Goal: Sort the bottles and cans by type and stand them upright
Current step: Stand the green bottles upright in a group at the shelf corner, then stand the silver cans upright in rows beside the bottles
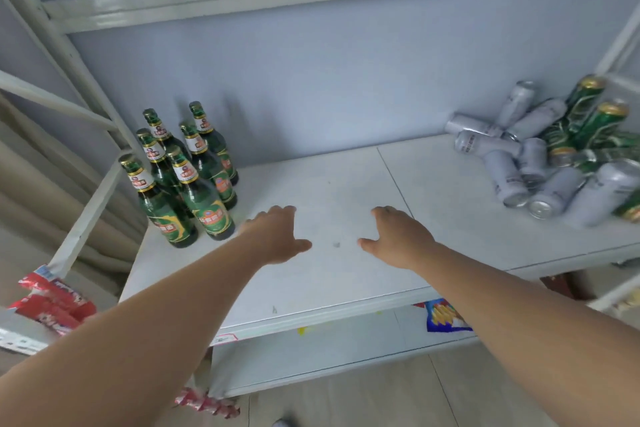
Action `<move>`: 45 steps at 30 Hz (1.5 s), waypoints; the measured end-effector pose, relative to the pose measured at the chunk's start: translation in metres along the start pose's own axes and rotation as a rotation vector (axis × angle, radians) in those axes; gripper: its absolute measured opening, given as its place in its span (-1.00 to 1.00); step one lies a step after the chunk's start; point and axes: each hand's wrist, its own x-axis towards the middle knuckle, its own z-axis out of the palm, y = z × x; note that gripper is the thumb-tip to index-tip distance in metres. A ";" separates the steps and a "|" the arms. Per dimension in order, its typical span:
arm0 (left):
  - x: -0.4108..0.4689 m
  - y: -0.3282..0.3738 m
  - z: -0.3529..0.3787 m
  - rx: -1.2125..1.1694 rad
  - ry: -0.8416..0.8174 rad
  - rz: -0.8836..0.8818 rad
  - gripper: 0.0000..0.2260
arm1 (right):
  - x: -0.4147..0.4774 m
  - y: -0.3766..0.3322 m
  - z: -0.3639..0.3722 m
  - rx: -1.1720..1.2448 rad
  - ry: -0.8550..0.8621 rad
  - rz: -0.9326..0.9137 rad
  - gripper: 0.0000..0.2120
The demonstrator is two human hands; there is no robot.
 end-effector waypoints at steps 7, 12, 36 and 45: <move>0.000 0.108 0.004 0.012 0.024 0.176 -0.27 | -0.058 0.085 -0.025 0.020 0.011 0.145 -0.39; 0.004 0.161 0.015 0.028 -0.008 0.266 -0.30 | -0.084 0.124 -0.028 0.055 0.023 0.247 -0.42; 0.117 0.241 0.014 0.017 -0.079 0.548 -0.33 | -0.046 0.194 -0.041 0.177 0.087 0.610 -0.39; 0.138 0.300 0.017 -0.025 -0.113 0.567 -0.33 | -0.048 0.259 -0.054 0.230 0.126 0.695 -0.42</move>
